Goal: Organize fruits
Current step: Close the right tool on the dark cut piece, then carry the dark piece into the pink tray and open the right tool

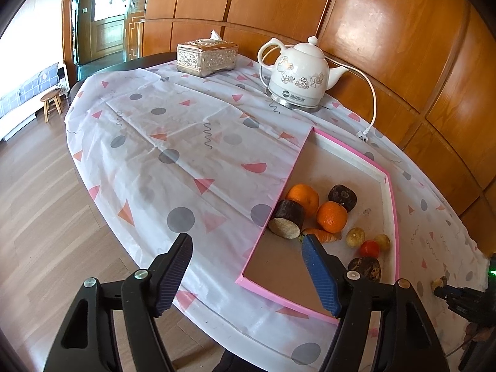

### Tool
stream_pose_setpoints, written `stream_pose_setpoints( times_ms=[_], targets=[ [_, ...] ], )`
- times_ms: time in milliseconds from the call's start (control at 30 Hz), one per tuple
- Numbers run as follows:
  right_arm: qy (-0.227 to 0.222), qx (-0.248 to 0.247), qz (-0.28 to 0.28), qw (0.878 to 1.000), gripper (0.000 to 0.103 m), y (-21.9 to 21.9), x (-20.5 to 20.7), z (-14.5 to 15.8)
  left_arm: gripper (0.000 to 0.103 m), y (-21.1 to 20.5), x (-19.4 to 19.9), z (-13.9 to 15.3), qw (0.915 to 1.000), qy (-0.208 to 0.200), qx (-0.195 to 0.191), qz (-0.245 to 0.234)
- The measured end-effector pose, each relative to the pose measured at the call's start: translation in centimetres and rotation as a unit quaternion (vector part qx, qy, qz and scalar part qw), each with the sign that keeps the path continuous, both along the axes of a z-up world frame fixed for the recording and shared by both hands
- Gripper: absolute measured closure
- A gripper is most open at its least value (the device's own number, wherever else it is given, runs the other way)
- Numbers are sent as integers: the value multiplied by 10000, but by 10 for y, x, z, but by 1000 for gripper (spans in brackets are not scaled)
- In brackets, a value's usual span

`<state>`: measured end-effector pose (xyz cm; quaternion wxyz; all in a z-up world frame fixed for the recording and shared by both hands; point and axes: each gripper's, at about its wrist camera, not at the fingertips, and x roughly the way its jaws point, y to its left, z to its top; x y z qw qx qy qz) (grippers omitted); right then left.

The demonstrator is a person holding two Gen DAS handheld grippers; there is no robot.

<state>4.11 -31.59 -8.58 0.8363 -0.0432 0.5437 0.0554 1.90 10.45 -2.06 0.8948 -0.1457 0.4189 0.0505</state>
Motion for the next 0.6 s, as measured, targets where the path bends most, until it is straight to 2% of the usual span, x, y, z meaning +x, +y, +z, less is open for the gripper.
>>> stream_pose_setpoints(
  times_ms=[167,600],
  targets=[
    [-5,-12,-65,10000,78,2,1,1,29,2,0,-1,10000,7,-39,28],
    [-16,561,289,9980,78,44,-3,9,29,21,0,-1,9996,-17,-126,260]
  ],
)
